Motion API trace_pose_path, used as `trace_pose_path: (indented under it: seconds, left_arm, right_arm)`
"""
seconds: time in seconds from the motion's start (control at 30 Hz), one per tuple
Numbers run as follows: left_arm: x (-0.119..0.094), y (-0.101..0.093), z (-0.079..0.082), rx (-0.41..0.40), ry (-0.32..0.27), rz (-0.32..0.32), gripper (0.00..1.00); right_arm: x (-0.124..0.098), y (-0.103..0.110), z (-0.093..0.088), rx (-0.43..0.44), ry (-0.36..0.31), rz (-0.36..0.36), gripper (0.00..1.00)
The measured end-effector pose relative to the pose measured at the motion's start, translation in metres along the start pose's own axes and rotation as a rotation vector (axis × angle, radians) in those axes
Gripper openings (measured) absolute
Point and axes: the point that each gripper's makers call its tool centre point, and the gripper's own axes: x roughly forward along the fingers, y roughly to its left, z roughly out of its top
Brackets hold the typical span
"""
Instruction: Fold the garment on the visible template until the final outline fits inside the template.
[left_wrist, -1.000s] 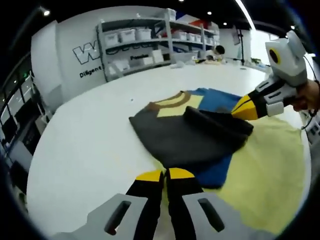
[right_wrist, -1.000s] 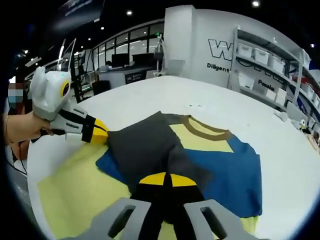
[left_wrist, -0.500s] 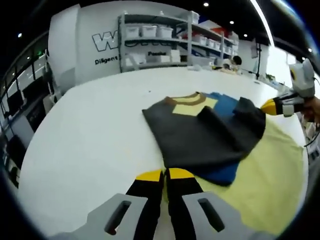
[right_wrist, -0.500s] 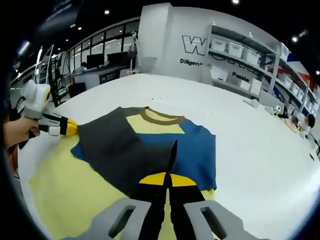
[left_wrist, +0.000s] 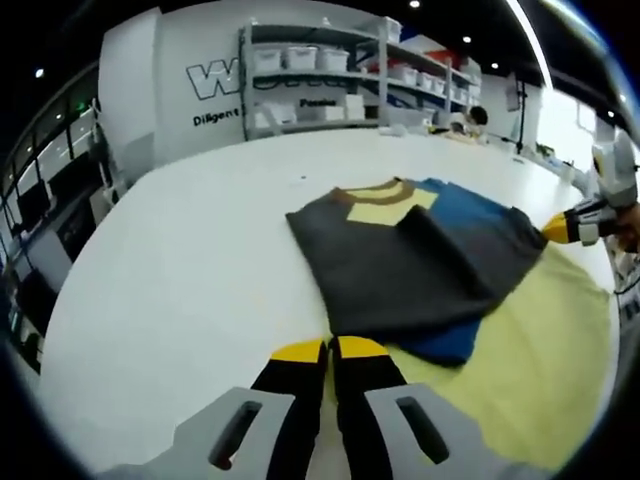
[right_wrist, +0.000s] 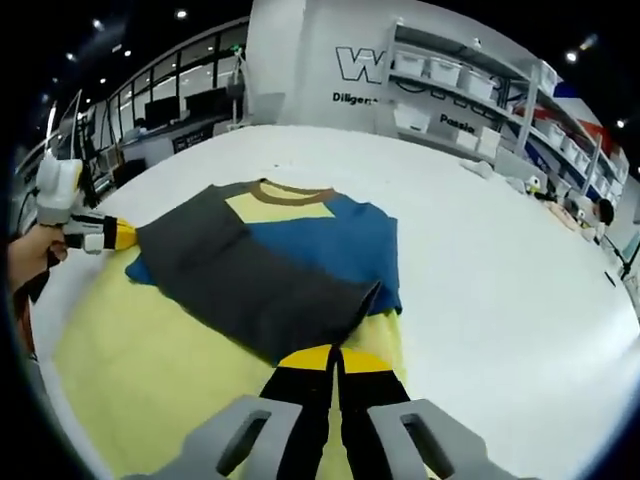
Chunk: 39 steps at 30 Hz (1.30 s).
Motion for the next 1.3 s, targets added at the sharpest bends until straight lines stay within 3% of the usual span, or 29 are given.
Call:
trace_pose_path:
  seconds: [0.33, 0.57, 0.67, 0.77, 1.07, 1.3]
  left_arm:
    - [-0.007, 0.003, -0.003, 0.026, 0.029, 0.006, 0.04]
    - [-0.017, 0.014, 0.008, 0.079, 0.034, 0.019, 0.15]
    - [-0.016, 0.016, 0.02, 0.089, 0.007, 0.014, 0.25]
    - [-0.015, 0.014, 0.036, 0.105, -0.021, 0.006, 0.27]
    - [0.017, 0.011, 0.069, 0.098, -0.06, -0.027, 0.27]
    - [0.05, 0.002, 0.082, 0.106, -0.06, -0.051, 0.25]
  right_arm:
    - [-0.007, 0.002, -0.005, -0.002, 0.041, -0.012, 0.0]
    - [-0.011, 0.002, 0.007, 0.113, -0.009, 0.019, 0.0]
    - [-0.011, 0.004, 0.016, 0.167, -0.042, 0.053, 0.13]
    - [-0.009, 0.004, 0.019, 0.167, -0.044, 0.06, 0.23]
    - [0.004, -0.004, 0.021, 0.194, -0.042, 0.086, 0.24]
    - [0.02, -0.014, 0.023, 0.222, -0.031, 0.076, 0.24]
